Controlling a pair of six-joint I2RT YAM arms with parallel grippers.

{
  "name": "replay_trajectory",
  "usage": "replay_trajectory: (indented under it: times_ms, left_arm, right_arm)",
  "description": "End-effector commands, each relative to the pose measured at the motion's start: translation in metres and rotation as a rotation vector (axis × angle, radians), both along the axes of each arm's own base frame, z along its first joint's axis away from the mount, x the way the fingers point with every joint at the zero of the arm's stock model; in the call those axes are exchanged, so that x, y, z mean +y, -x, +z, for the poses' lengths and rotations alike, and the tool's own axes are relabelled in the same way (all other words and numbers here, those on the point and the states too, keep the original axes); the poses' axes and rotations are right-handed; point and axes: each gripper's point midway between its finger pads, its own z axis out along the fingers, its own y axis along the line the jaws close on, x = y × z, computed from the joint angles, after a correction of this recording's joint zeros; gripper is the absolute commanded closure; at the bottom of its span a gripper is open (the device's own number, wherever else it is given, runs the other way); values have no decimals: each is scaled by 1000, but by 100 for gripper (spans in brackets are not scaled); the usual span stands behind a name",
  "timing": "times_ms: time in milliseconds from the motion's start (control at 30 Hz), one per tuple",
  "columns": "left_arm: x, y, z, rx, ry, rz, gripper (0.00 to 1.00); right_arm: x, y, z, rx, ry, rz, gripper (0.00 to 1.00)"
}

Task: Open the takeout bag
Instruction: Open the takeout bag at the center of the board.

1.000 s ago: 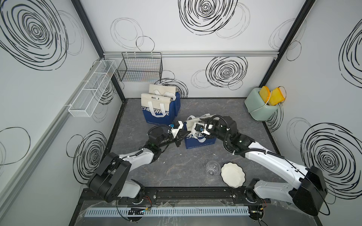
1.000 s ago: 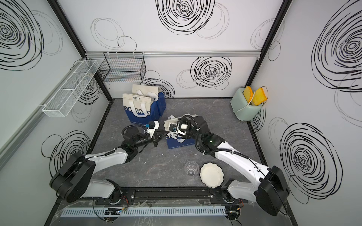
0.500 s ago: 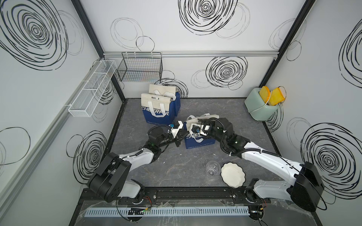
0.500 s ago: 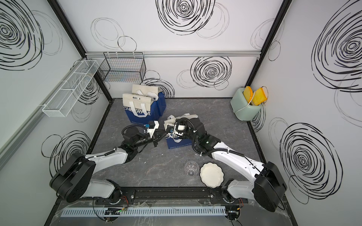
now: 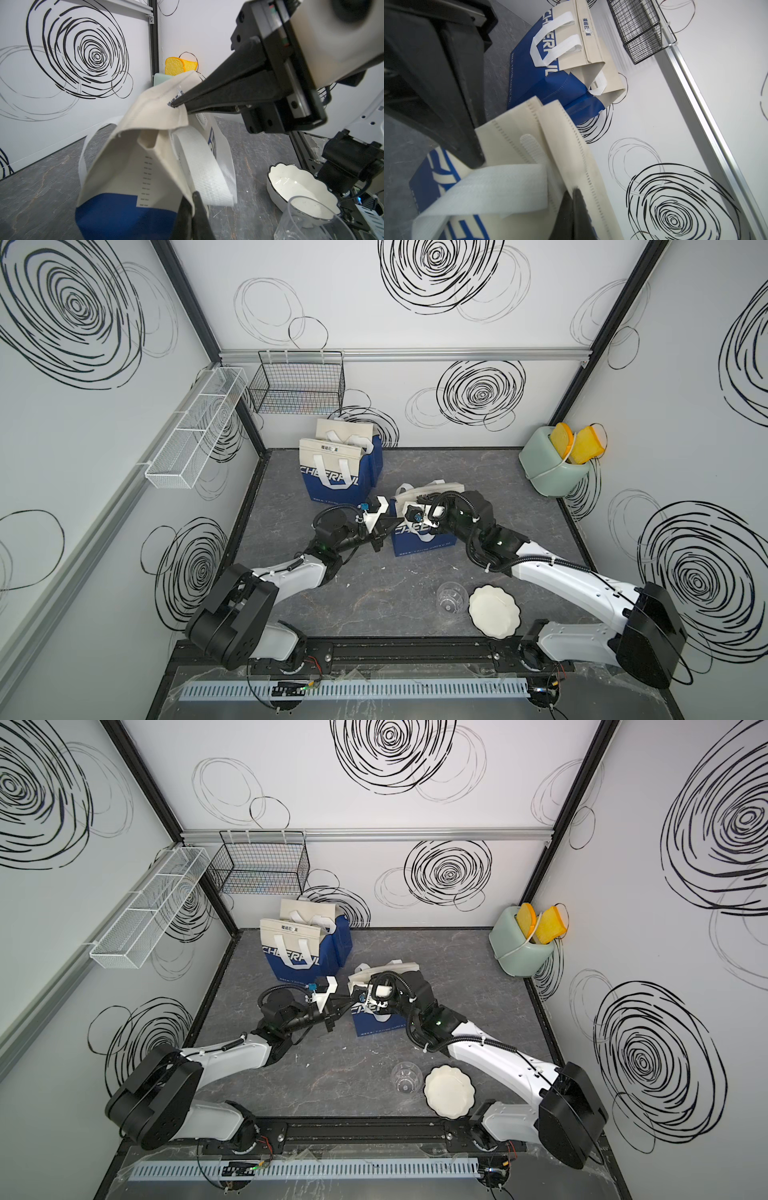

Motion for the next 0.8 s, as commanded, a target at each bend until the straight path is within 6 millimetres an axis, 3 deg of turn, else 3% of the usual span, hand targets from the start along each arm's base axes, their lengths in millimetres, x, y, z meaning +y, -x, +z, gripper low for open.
replay_trajectory:
  times_ms: [0,533,767]
  left_arm:
    - [-1,10,15,-67,25,-38,100]
    - [2,11,15,-70,12,-26,100]
    - [1,11,13,-67,6,-29,100]
  right_arm:
    - [0,0,19,-4,-30,15,100]
    - [-16,-9,55,69,-65,41,100]
    - [-20,-17,49,62,5,25,100]
